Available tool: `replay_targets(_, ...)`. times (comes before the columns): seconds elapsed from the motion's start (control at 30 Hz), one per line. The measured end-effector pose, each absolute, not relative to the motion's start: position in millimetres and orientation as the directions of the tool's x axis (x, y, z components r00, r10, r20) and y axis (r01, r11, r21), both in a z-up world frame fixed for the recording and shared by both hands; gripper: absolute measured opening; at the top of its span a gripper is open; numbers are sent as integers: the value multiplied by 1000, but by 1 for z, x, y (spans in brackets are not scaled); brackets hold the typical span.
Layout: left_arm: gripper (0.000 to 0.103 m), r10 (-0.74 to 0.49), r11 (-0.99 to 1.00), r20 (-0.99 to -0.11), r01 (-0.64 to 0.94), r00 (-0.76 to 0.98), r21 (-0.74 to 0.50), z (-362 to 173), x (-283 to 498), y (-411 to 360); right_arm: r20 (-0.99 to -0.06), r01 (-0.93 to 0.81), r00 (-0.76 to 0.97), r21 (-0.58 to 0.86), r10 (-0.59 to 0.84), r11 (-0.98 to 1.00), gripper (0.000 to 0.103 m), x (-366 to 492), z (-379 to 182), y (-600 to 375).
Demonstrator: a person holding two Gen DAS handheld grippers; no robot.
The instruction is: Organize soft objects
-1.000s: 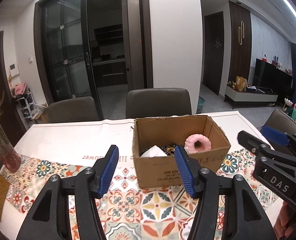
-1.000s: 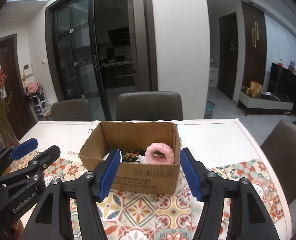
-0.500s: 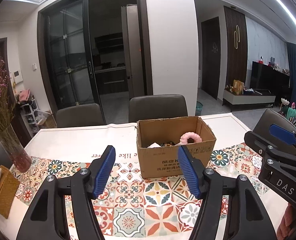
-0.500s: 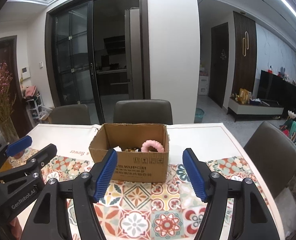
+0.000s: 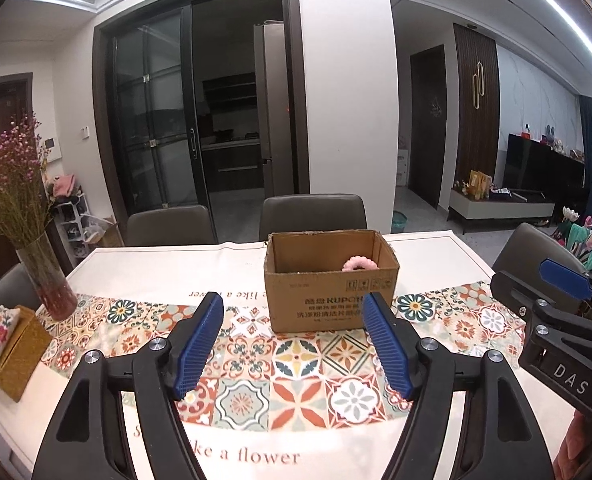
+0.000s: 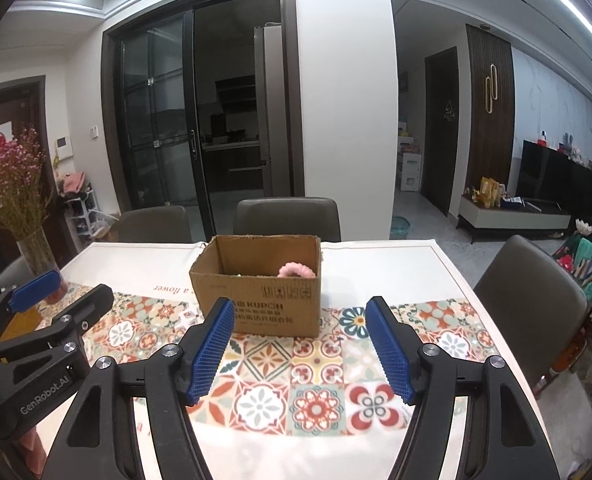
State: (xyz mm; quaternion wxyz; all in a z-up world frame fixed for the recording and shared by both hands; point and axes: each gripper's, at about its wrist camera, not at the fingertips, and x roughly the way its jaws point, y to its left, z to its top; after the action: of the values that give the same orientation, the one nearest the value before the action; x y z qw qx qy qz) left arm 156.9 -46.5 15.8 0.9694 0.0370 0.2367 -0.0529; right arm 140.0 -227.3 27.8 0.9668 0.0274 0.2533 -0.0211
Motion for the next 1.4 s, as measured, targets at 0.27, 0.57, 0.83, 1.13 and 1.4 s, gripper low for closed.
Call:
replay_targets(0.27, 84, -69, 994, -447, 99, 892, 45, 22, 116, -50, -470, 55, 882, 46, -27, 997, 75, 98, 33, -233)
replay_targets(0.57, 93, -47, 996, -425, 75, 904, 50, 28, 79, -51, -450, 54, 893, 42, -29, 998, 76, 68, 40, -237)
replay_targets(0.83, 97, -35, 997, -411, 61, 911, 50, 33, 51, -50, -446, 54, 895, 56, -24, 997, 76, 46, 41, -240)
replay_targets(1.13, 100, -24, 997, -400, 50, 916, 55, 34, 27, -49, -438, 44, 899, 46, -19, 998, 76, 26, 41, -238)
replay_targets(1.4, 103, -20, 997, -390, 45, 921, 55, 37, 16, -50, -433, 49, 901, 45, -24, 998, 76, 19, 41, -240)
